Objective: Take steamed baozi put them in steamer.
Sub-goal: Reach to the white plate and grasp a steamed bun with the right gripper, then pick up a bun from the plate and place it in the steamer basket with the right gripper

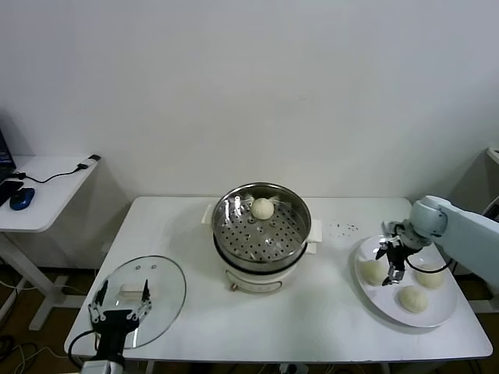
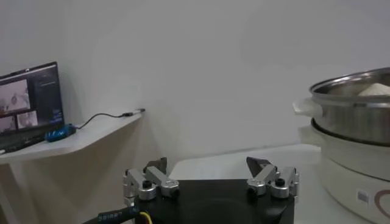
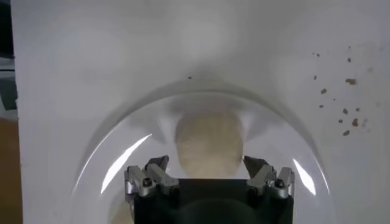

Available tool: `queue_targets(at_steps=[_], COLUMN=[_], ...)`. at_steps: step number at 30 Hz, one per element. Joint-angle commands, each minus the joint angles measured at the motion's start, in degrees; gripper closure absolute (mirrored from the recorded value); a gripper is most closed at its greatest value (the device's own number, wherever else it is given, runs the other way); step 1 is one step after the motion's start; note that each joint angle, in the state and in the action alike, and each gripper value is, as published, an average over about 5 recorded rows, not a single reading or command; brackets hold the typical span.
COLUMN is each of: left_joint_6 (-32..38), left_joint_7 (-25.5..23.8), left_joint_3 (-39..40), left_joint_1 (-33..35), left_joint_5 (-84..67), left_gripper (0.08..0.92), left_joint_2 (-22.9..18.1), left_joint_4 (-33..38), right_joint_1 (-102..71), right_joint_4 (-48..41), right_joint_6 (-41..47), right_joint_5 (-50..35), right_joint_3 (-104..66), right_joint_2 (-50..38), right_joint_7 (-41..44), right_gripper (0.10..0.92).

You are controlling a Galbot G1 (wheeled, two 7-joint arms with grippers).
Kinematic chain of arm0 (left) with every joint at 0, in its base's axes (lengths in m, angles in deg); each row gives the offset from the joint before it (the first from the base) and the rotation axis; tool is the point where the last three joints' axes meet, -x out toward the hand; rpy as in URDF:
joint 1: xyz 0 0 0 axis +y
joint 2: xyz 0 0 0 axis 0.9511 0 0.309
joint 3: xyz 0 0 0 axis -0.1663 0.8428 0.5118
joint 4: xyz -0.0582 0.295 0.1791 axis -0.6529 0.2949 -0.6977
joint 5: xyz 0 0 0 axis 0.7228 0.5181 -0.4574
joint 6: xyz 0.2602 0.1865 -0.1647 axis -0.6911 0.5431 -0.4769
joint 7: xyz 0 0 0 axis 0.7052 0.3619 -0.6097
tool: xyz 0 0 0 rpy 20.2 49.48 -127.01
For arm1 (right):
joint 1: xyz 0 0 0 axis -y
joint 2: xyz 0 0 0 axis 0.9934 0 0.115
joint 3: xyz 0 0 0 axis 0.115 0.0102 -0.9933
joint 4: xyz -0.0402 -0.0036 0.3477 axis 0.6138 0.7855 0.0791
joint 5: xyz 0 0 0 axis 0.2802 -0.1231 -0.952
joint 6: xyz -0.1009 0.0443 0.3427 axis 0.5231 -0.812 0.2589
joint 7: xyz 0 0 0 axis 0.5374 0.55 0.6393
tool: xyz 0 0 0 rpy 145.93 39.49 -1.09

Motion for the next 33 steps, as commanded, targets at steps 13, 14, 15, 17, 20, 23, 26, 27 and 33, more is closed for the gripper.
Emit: queue_targets(at_steps=[13,14,15,17,20,23,26,27,33], left_joint_6=[0.15,0.16,0.17,0.19,0.22,0.24,0.26,0.27,0.34], left_joint_7=[0.09,0.09,0.09,0.09,0.10,0.11,0.12,0.12,0.07], left_joint_3=[-0.07,-0.07,-0.07,-0.04,0.02,0.04,0.11,0.17,0.99], left_joint_1=[0.12,0.14,0.16,0.20,0.27,0.32,0.34,0.35,0.03], left_joint_5=[0.01,0.00,-0.02,-0.04,-0.10,-0.26,-0.39,-0.42,-0.60], left_gripper=[0.177,0.177,0.177,0.177,0.177,0.177,0.177,0.177,0.177], left_joint_2=[-0.05,-0.05,-0.04,-0.03,-0.07,-0.11,-0.11,-0.10,-0.12], left_joint_4=[-0.02,-0.01,0.00,0.03,0.15,0.31,0.37,0.41,0.46], right_joint_1=[-1.38,-1.11,-0.78,0.24,2.99,8.65,19.21,23.82,46.09], right_joint_4=[-2.71,-2.52,-2.32,-1.86,-1.05,-0.16,0.20,0.18,-1.89], right_joint_6=[-0.33,-0.32,-0.29,-0.29,-0.29,-0.21,-0.22,-0.27,-0.85], right_joint_5=[-0.01,-0.30,-0.67,-1.62,-3.52,-7.33,-14.12,-16.84,-35.33], right_joint_3=[-1.66,-1.54,-1.40,-0.76,1.16,5.21,13.44,17.05,35.93], right_joint_2=[2.06,1.86,1.63,1.16,0.37,-0.32,0.30,1.01,11.02], right_joint_7=[0.92,0.91,0.90,0.90,0.96,1.06,1.42,1.57,2.28], right_gripper=[0.342,0.349,0.359,0.373,0.390,0.401,0.406,0.408,0.414])
